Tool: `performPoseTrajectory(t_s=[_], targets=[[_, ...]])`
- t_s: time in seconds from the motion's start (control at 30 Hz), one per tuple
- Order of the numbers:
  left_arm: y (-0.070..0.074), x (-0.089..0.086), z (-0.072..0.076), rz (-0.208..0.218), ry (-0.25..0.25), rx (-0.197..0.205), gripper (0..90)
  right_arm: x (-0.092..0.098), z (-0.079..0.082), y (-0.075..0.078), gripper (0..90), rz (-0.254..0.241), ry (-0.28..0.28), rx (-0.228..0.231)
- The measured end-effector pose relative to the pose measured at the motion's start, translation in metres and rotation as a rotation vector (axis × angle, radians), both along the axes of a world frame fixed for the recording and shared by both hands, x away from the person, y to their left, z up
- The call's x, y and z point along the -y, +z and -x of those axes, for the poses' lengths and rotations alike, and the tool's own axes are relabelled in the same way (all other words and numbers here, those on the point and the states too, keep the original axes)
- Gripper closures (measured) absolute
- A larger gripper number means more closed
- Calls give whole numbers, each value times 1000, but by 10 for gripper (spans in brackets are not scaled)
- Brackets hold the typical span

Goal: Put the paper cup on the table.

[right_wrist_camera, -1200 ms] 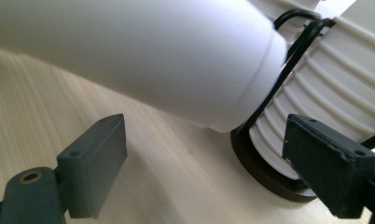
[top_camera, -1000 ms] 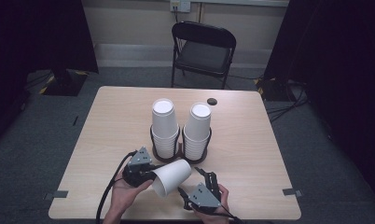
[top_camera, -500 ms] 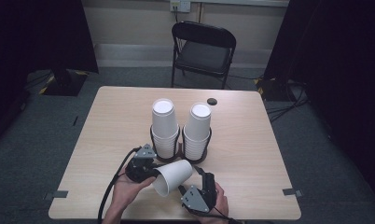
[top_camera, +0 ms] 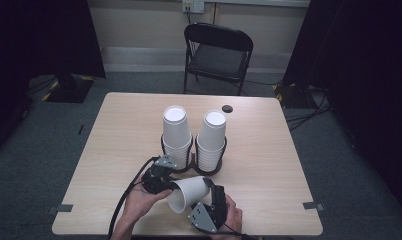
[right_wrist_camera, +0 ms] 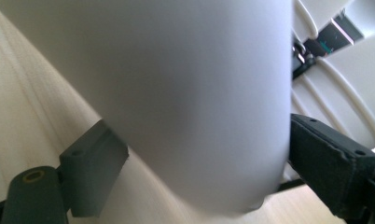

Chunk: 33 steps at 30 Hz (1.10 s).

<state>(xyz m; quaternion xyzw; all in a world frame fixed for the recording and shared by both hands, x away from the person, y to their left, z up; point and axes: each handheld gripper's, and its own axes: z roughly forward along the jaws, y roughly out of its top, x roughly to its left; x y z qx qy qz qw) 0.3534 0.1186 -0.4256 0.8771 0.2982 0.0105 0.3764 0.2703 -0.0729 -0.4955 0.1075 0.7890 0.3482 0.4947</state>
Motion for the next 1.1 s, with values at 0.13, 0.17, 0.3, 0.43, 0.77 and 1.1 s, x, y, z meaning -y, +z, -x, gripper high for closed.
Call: performPoseTrajectory(t_s=[0.13,0.17,0.3,0.43,0.77,1.1], targets=[[0,2,-2,-1,0,-16,863,-4,0,-1,132,18,4,20],[0,3,-2,0,2,-19,863,-4,0,-1,133,15,6,29],[0,8,-4,-6,-24,-35,863,-8,2,-2,140,52,13,69],[-1,12,-4,-10,-23,-38,862,-14,3,-1,135,50,35,86],[-7,17,-4,-8,-17,-55,865,-20,9,2,104,5,99,89],[-9,15,-5,13,-7,-68,864,-24,10,3,107,-1,117,97]])
